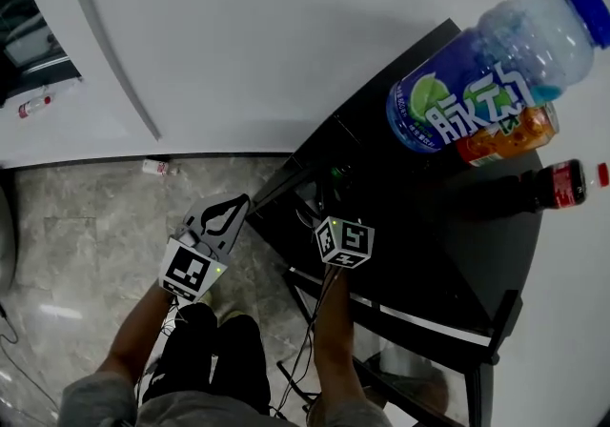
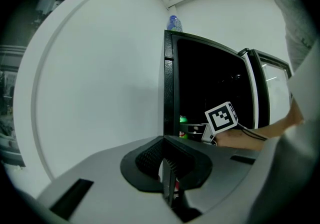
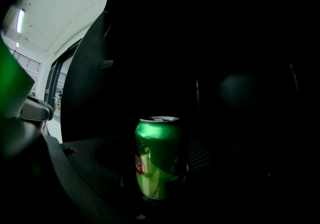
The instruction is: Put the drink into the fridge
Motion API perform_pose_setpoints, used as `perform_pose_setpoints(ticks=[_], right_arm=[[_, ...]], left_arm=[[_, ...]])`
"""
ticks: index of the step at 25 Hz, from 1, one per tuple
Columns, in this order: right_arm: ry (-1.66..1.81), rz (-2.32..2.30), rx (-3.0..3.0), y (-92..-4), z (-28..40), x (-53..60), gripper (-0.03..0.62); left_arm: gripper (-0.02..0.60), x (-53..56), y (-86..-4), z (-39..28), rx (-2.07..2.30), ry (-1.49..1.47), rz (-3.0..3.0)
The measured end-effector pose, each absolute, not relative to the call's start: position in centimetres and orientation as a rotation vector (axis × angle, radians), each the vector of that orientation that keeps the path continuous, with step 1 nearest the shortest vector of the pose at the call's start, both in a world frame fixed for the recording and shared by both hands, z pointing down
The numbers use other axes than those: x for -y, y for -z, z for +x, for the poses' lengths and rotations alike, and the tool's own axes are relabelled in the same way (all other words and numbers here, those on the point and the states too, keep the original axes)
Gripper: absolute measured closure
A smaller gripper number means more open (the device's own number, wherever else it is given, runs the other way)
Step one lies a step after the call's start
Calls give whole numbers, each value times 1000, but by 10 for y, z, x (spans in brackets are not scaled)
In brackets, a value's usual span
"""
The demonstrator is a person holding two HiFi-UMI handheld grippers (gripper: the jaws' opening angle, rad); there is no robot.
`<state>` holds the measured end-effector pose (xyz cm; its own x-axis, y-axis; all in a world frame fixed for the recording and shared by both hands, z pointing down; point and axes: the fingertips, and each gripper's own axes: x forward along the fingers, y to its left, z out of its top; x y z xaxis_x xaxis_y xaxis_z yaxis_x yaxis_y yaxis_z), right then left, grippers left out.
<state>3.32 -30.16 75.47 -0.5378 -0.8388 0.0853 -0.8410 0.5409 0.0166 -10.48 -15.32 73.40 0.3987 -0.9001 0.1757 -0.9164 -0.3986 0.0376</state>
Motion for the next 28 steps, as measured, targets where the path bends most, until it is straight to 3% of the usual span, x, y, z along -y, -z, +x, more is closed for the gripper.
perform_pose_setpoints(ticks=[16, 28], right_arm=[[-6, 1471, 2615, -757, 41, 296, 275], [-13, 1481, 2624, -701, 48, 225, 276]], left_arm=[[577, 144, -726, -106, 1625, -187, 2524], [577, 113, -673, -100, 1589, -171, 2554]])
